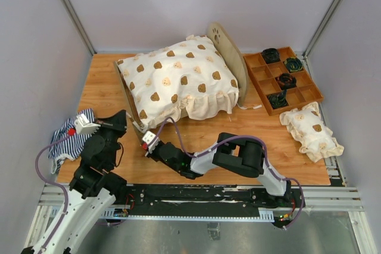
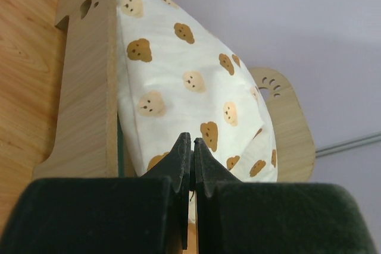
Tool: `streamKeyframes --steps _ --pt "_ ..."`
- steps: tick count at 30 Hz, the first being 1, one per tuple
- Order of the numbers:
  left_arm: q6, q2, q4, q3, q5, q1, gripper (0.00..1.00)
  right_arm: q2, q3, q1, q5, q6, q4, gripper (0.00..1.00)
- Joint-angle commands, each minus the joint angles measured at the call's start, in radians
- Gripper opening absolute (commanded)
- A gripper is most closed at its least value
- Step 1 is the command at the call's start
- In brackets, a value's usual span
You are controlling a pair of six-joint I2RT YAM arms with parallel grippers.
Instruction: Set up the pet bed
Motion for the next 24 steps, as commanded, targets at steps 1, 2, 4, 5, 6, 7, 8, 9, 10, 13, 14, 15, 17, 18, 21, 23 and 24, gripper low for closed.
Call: streamKeyframes --steps 1,2,4,5,6,7,8,9,10,13,14,15,17,18,21,23,24 --pt "0.132 -0.051 0.154 -0.010 -0.039 0.001 0.00 -0.032 0.008 -0.014 0.031 -0.045 0.029 0.00" --pt "0.127 -0.042 0.139 0.003 -0.072 0.001 0.00 -0.037 0.002 -0.015 0.028 -0.063 0.026 0.00" --pt "0.099 -0.009 0.100 0.036 -0.118 0.001 0.00 -0.052 -0.031 -0.014 0.041 -0.081 0.071 0.00" --pt "0.103 0.011 0.093 0.050 -0.129 0.001 0.00 -0.057 -0.047 -0.015 0.046 -0.086 0.098 0.00" --pt "0.109 0.032 0.093 0.063 -0.136 0.001 0.00 -0.061 -0.063 -0.016 0.047 -0.092 0.124 0.00" --pt "0.113 0.048 0.097 0.073 -0.140 0.001 0.00 -0.065 -0.075 -0.017 0.044 -0.096 0.143 0.00" --pt "0.121 0.069 0.106 0.081 -0.143 0.001 0.00 -0.068 -0.085 -0.018 0.040 -0.102 0.161 0.00" --pt "0.127 0.079 0.116 0.091 -0.145 0.001 0.00 -0.068 -0.095 -0.017 0.032 -0.108 0.182 0.00" --pt "0.135 0.087 0.123 0.096 -0.150 0.001 0.00 -0.065 -0.104 -0.019 0.021 -0.112 0.203 0.00" --pt "0.154 0.109 0.136 0.132 -0.178 0.001 0.00 -0.059 -0.114 -0.020 -0.028 -0.096 0.234 0.00" --pt "0.167 0.116 0.149 0.143 -0.184 0.001 0.00 -0.057 -0.116 -0.019 -0.051 -0.088 0.239 0.00" --pt "0.187 0.126 0.163 0.156 -0.187 0.001 0.00 -0.056 -0.117 -0.020 -0.075 -0.082 0.245 0.00" --pt "0.218 0.150 0.175 0.186 -0.197 0.001 0.00 -0.056 -0.125 -0.019 -0.098 -0.068 0.266 0.00" --pt "0.231 0.165 0.176 0.203 -0.207 0.001 0.00 -0.057 -0.127 -0.019 -0.098 -0.063 0.274 0.00" --pt "0.262 0.207 0.165 0.254 -0.233 0.001 0.00 -0.076 -0.124 -0.019 -0.094 -0.062 0.274 0.00" --pt "0.308 0.218 0.171 0.271 -0.233 0.001 0.00 -0.109 -0.125 -0.021 -0.086 -0.055 0.258 0.00" --pt "0.334 0.223 0.171 0.278 -0.235 0.001 0.00 -0.124 -0.124 -0.020 -0.081 -0.053 0.244 0.00"
